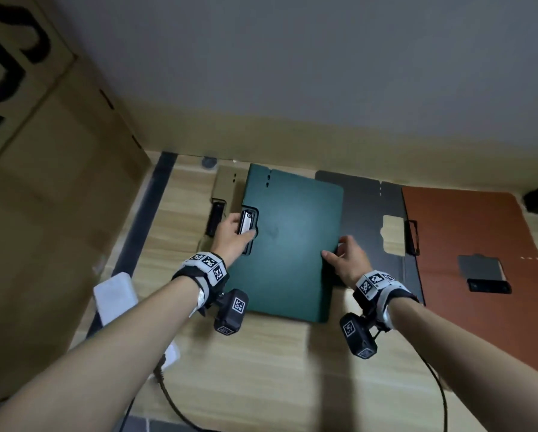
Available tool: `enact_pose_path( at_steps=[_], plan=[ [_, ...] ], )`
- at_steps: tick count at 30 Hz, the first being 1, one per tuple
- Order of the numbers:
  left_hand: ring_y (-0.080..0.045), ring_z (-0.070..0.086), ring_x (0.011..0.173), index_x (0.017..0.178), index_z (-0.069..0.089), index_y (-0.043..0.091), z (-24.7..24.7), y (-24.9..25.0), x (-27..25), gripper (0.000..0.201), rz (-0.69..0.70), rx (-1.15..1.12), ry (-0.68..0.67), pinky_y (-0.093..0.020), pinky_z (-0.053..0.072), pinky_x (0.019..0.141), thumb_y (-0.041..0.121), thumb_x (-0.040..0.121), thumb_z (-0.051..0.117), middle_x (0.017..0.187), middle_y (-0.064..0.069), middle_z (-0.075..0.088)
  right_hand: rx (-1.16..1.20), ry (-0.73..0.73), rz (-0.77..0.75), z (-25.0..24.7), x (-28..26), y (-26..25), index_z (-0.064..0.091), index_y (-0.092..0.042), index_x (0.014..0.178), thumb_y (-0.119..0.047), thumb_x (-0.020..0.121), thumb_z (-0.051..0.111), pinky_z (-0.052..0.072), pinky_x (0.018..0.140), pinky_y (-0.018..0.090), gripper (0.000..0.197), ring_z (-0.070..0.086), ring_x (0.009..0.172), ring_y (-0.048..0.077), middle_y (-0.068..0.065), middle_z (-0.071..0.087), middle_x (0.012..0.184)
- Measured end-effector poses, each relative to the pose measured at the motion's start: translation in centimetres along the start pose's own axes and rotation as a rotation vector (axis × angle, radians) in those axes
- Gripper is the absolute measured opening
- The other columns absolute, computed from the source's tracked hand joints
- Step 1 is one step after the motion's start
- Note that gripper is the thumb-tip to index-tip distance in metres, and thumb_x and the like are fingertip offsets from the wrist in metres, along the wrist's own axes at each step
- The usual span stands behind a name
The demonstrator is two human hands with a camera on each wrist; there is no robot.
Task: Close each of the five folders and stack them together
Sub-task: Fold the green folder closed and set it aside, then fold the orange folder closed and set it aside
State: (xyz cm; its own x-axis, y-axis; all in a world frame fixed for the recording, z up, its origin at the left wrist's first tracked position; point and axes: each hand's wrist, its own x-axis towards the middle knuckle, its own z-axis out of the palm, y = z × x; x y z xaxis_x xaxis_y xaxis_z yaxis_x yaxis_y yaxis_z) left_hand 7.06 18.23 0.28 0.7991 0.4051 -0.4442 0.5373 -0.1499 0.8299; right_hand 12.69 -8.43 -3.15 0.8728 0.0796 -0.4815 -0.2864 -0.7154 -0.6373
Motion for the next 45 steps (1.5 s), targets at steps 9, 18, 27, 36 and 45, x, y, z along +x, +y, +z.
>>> enact_pose_path(
  at_steps=[9, 18, 27, 36, 45],
  plan=[
    [-0.029, 0.056, 0.124, 0.144, 0.046, 0.013, -6.9, -1.2, 5.6, 0.059, 0.006, 0.315, 0.059, -0.029, 0.044, 0.1, 0.002, 0.089, 0.064, 0.136, -0.008, 0.059, -0.04, -0.091, 0.001, 6.8, 3.9, -6.7, 0.046, -0.013, 0.125, -0.031, 0.082, 0.074, 0.049, 0.094, 0.039, 0.054, 0.061, 0.109, 0.031, 0.011, 0.065, 0.118],
    [-0.025, 0.051, 0.109, 0.142, 0.047, 0.009, -6.8, -3.2, 6.8, 0.055, 0.052, 0.606, 0.028, -0.021, 0.038, 0.09, 0.012, 0.09, 0.065, 0.128, -0.014, 0.044, -0.214, 0.019, -0.027, 7.8, 4.2, -6.5, 0.049, -0.013, 0.122, -0.043, 0.077, 0.077, 0.049, 0.093, 0.04, 0.061, 0.058, 0.109, 0.03, 0.008, 0.056, 0.121],
    [-0.025, 0.053, 0.121, 0.146, 0.045, 0.019, -5.9, -3.3, 6.9, 0.064, -0.038, 0.453, 0.08, -0.031, 0.043, 0.102, 0.022, 0.088, 0.07, 0.13, -0.009, 0.051, -0.147, 0.059, 0.011, 7.8, 4.2, -5.9, 0.047, -0.009, 0.128, -0.035, 0.075, 0.08, 0.046, 0.102, 0.043, 0.067, 0.054, 0.115, 0.031, 0.011, 0.048, 0.127],
    [-0.033, 0.049, 0.125, 0.153, 0.031, 0.02, -5.6, -1.9, 6.1, 0.066, -0.085, 0.528, -0.039, -0.038, 0.043, 0.103, 0.016, 0.092, 0.056, 0.142, -0.014, 0.041, -0.22, 0.027, -0.053, 6.6, 3.8, -6.0, 0.056, -0.008, 0.114, -0.031, 0.082, 0.071, 0.045, 0.101, 0.038, 0.043, 0.051, 0.112, 0.034, 0.013, 0.044, 0.121],
    [-0.03, 0.041, 0.134, 0.145, 0.039, 0.01, 1.9, 1.7, 1.9, 0.056, 0.224, 0.553, 0.091, -0.038, 0.038, 0.108, 0.008, 0.09, 0.053, 0.148, -0.01, 0.038, -0.318, 0.106, -0.109, -2.8, 1.1, 1.2, 0.048, -0.01, 0.133, -0.021, 0.086, 0.065, 0.04, 0.105, 0.04, 0.051, 0.047, 0.124, 0.029, 0.011, 0.048, 0.133]
  ],
)
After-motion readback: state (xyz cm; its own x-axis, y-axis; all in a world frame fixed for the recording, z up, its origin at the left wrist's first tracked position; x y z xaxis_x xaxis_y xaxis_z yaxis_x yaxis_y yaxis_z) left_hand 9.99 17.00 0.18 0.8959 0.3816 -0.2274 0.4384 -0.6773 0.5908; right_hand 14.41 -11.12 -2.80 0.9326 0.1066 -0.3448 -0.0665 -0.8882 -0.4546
